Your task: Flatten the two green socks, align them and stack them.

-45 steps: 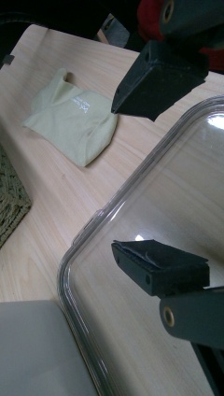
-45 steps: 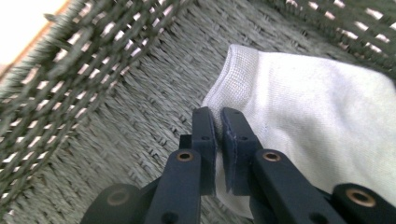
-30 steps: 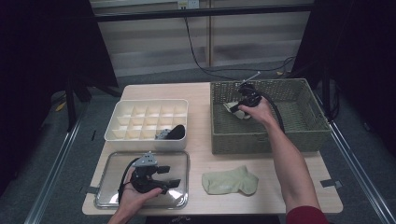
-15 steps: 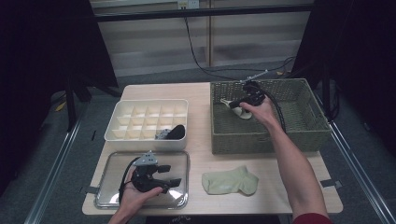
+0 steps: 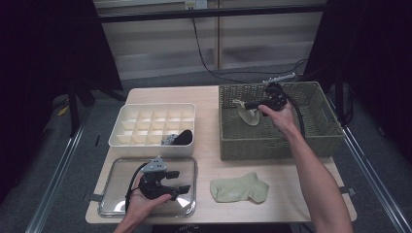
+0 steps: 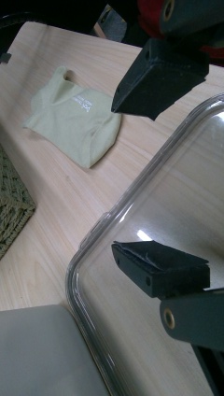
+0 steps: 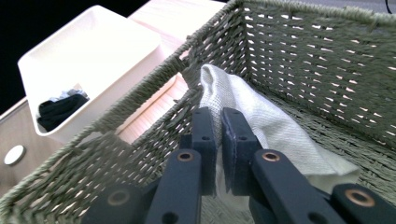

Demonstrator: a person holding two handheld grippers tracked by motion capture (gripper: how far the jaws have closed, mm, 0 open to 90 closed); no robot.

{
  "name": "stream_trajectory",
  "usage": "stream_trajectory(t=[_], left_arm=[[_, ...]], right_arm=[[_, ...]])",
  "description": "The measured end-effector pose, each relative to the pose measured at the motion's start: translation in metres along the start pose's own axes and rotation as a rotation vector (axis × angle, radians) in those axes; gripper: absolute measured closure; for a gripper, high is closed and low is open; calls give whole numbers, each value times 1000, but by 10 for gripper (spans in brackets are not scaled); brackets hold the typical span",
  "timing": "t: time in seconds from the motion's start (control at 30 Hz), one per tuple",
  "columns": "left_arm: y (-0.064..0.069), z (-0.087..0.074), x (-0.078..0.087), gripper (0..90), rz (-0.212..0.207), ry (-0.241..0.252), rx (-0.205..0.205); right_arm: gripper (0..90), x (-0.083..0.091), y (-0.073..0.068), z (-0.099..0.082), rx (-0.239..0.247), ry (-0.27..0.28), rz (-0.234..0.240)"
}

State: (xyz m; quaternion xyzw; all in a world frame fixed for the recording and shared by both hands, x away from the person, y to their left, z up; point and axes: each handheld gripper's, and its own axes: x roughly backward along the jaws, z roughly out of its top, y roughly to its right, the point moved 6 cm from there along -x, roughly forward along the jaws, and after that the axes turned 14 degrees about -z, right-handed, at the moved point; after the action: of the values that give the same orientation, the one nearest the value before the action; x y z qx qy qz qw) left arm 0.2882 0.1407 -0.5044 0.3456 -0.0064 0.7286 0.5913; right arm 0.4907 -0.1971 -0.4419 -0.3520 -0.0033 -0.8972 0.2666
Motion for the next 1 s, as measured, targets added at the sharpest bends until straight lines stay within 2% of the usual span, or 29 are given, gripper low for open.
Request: stream_trajectory(t=[0.13, 0.37, 0.6, 0.63, 0.83, 1.0], left_arm=[[2, 3, 1, 272, 4, 28, -10], [2, 4, 2, 284, 2, 34, -23], [8, 5, 0, 306, -8, 44, -45], [9, 6, -1, 305, -16, 51, -36], [11, 7, -7, 303, -13, 33, -52], [10, 7, -9, 304, -17, 35, -45]], right_arm=[[847, 9, -1, 2, -6, 24, 8], [847, 25, -4, 9, -25, 83, 18], [847, 36, -6, 7, -35, 115, 28], [847, 38, -7, 7, -34, 118, 29], [848, 47, -10, 9, -31, 152, 46], [847, 54, -15, 12, -30, 172, 65]])
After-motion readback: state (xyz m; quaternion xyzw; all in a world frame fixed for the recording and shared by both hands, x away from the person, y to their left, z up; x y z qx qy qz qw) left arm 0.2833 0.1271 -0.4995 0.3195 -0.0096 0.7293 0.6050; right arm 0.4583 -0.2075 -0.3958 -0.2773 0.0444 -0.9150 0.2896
